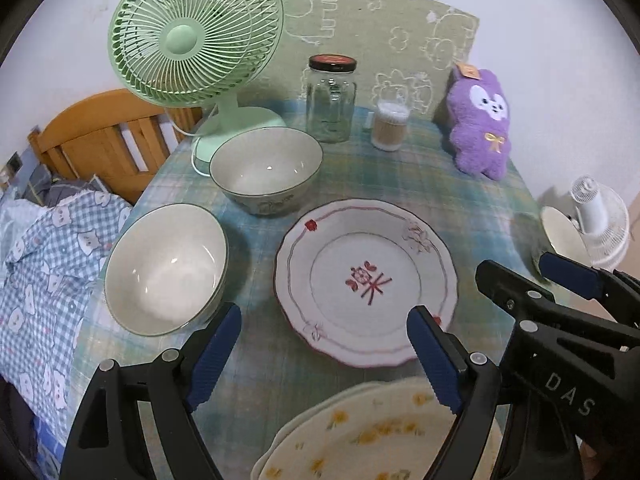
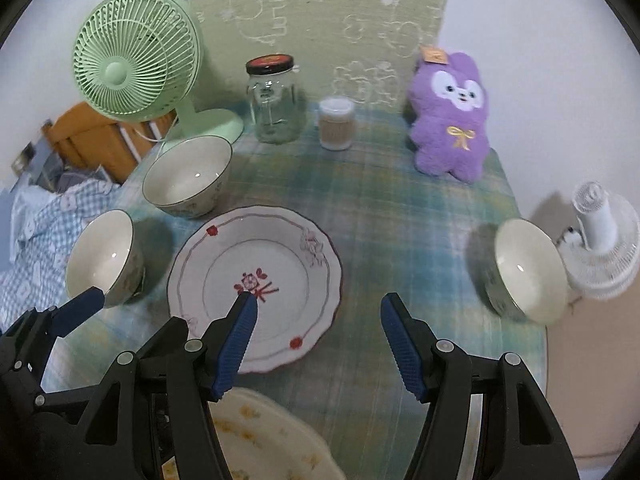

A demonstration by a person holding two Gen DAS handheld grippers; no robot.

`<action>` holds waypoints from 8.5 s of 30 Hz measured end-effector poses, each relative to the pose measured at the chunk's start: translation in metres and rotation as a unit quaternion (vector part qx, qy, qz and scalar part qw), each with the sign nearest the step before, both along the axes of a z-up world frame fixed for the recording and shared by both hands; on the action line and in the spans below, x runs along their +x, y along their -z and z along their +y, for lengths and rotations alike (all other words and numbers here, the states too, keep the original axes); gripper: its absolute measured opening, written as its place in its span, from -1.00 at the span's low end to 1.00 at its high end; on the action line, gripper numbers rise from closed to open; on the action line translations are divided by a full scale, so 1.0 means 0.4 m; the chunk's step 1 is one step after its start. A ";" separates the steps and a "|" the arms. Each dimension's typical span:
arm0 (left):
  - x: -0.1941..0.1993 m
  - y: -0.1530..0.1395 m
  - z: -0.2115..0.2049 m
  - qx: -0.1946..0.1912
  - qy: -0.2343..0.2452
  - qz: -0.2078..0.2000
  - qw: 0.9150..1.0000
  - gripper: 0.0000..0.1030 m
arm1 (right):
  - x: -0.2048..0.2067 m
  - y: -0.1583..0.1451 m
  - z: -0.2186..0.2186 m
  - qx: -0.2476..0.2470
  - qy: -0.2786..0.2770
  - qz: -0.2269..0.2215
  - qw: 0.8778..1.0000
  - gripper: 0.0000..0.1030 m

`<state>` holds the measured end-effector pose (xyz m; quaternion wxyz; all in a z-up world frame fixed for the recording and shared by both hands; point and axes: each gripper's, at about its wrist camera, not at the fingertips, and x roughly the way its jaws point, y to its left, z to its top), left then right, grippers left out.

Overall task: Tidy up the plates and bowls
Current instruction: 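Move both grippers toward the white plate with red rim, then pinch the rim of the red-rimmed white plate with both grippers, then carry the red-rimmed plate with both grippers onto the yellow-flower plate stack, then open both grippers and withdraw from the stacked plates, then move both grippers to the plain grey-green round plate, then pinch the rim of the grey-green plate with both grippers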

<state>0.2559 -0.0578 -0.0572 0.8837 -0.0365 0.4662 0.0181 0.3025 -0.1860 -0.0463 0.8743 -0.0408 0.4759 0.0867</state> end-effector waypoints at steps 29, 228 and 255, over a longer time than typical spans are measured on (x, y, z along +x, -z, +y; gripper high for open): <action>0.181 0.195 0.023 0.006 -0.103 0.084 0.991 0.11 | 0.235 0.212 0.048 0.029 -0.055 0.062 0.996 0.40; 0.029 0.012 0.498 0.008 0.065 0.006 0.998 0.50 | -0.037 0.001 0.463 -0.025 0.108 0.025 0.994 0.37; 0.164 0.169 0.511 -0.019 0.060 0.072 0.995 -0.39 | 0.101 0.189 0.523 0.008 0.090 0.094 0.991 -0.62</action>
